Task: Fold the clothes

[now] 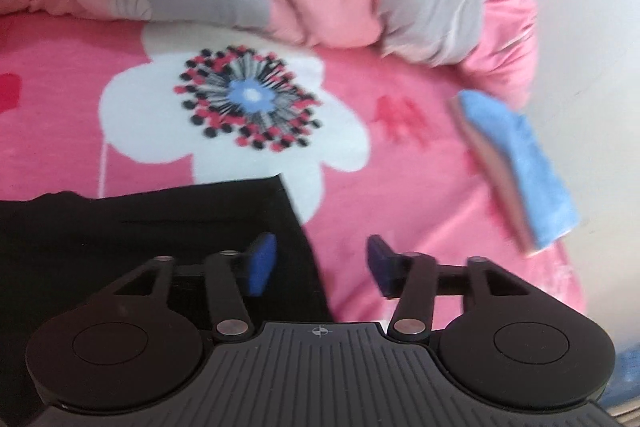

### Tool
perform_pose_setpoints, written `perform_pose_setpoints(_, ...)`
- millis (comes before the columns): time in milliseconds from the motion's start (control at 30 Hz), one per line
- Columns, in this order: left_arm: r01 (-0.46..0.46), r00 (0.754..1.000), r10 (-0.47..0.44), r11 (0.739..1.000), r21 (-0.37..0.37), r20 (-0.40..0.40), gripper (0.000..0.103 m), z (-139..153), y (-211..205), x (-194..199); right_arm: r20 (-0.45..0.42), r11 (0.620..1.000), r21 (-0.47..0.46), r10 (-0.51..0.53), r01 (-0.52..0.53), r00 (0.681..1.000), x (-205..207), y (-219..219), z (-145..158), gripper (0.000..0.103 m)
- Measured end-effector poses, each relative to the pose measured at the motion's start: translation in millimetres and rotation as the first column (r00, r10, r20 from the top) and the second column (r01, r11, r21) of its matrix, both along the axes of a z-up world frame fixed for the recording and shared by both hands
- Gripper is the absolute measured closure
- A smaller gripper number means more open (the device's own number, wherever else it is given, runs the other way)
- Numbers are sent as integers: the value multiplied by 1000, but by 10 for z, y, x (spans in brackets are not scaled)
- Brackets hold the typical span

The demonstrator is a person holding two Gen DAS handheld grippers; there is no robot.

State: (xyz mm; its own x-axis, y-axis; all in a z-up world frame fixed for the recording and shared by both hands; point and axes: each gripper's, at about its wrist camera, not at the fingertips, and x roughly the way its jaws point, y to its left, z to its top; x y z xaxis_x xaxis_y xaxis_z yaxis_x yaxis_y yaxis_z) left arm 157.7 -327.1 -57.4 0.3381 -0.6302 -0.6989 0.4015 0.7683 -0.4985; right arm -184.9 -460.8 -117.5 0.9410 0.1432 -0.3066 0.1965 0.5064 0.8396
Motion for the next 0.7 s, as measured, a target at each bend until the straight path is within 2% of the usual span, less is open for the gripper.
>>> perform_pose_setpoints(133, 19, 999, -15, 995, -96, 38, 42, 248, 235, -106, -5, 1000, 5, 5, -5, 1000, 26, -11, -22, 100)
perform_pose_setpoints(233, 44, 995, -35, 994, -100, 89, 38, 480, 583, -276, -7, 1000, -4, 7, -7, 1000, 37, -6, -12, 100)
perform_pose_setpoints(333, 47, 985, -42, 999, -27, 165, 34, 655, 1015, -575, 4, 1000, -17, 9, -9, 1000, 57, -4, 39, 100)
perform_pose_setpoints(500, 58, 972, -83, 992, 114, 220, 34, 504, 1632, -1101, 49, 999, -35, -2, 3, 999, 93, -54, 188, 100)
perform_pose_setpoints(600, 79, 956, -128, 979, 191, 265, 34, 370, 1866, -1374, 32, 998, -57, -27, 29, 999, 109, -86, 190, 100)
perform_pose_setpoints(700, 102, 957, -157, 969, 224, 246, 34, 257, 1975, -1575, 5, 999, -41, -35, 36, 999, 131, -87, 141, 100)
